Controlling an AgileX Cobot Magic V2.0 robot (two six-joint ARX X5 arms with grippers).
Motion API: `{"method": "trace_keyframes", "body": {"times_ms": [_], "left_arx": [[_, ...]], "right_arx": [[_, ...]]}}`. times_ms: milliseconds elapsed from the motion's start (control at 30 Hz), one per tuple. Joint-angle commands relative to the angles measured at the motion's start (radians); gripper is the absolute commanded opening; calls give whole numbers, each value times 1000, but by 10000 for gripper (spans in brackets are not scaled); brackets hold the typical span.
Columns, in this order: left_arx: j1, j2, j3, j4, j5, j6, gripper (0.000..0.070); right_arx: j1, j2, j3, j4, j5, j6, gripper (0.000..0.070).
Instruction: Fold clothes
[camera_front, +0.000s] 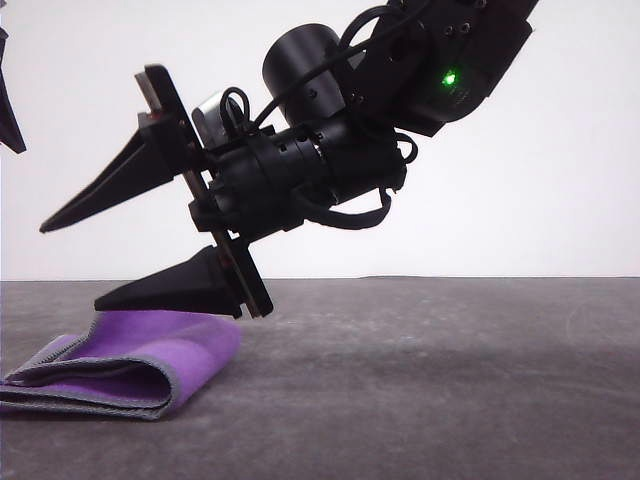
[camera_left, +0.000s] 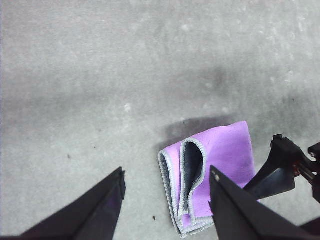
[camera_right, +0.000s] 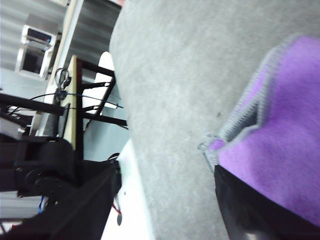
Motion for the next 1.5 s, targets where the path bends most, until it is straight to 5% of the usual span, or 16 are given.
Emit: {"method": "trace_keyframes", "body": {"times_ms": [0,200,333,500,933,1333,1400,1433,1467], "left_arx": [[1,10,15,5,3,0,319],[1,10,15,6,3,5,319],[1,10,15,6,3,5,318],[1,10,15,4,3,12,318],[1,10,15,0,2,31,314],[1,10,15,2,3,30,314],[1,10,15,2,3,30,283],[1,10,15,1,3,30,224],[1,10,15,1,3,30,86]], "right_arx": [[-9,9,21,0,-7,-34,411],[-107,-91,21,-223,78,-223,413],[-200,-230,21,-486,304,-432,413],[-310,-441,21,-667,590,-578,413],[-644,-909,-113,-905,641,-672,413],[-668,-1063,-192,-954,652,-671,406],[-668,-1062,-192,-963,652,-672,294],[-668,-1061,-192,-966,652,-674,176],[-668,-1061,-192,-967,652,-681,48]]}}
